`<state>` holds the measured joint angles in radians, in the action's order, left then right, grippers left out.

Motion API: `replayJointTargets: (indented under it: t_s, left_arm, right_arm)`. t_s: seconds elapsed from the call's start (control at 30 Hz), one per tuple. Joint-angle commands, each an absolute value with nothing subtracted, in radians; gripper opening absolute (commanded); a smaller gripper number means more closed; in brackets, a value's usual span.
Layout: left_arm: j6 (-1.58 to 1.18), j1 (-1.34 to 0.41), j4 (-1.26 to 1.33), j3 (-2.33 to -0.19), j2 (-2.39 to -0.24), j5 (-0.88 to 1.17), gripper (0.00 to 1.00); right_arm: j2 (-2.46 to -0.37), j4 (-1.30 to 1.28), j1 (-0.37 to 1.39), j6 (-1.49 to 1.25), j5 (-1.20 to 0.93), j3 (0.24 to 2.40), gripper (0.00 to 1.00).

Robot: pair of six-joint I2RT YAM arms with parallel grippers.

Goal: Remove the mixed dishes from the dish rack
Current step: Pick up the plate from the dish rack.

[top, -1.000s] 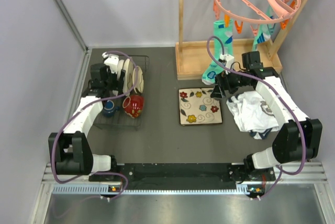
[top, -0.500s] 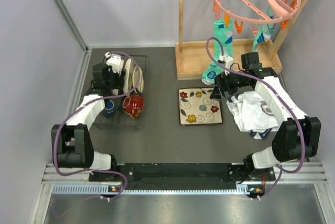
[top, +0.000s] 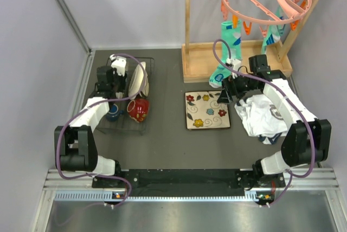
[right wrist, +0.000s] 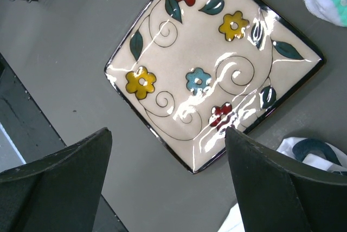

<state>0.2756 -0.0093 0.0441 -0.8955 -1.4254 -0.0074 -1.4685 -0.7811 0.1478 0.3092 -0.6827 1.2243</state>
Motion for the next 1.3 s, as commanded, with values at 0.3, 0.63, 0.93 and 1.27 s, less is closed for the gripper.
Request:
replayJointTargets:
  t_s: [0.3, 0.63, 0.93, 1.27]
  left_arm:
    - [0.241, -0.006, 0.114, -0.925, -1.417, 0.044, 0.26]
    - [0.206, -0.015, 0.106, -0.977, -1.420, -0.023, 0.14]
    - [0.206, -0.083, 0.061, -1.054, -1.434, -0.189, 0.00]
    - [0.219, -0.106, 0.023, -1.107, -1.425, -0.273, 0.00]
  right_arm:
    - [-1.480, -0.753, 0.155, 0.310, -0.718, 1.216, 0.85]
    - [-1.486, -0.750, 0.155, 0.316, -0.724, 1.212, 0.85]
    - [-1.499, -0.747, 0.155, 0.318, -0.738, 1.206, 0.84]
    - [-1.509, -0.742, 0.155, 0.321, -0.744, 1.198, 0.85]
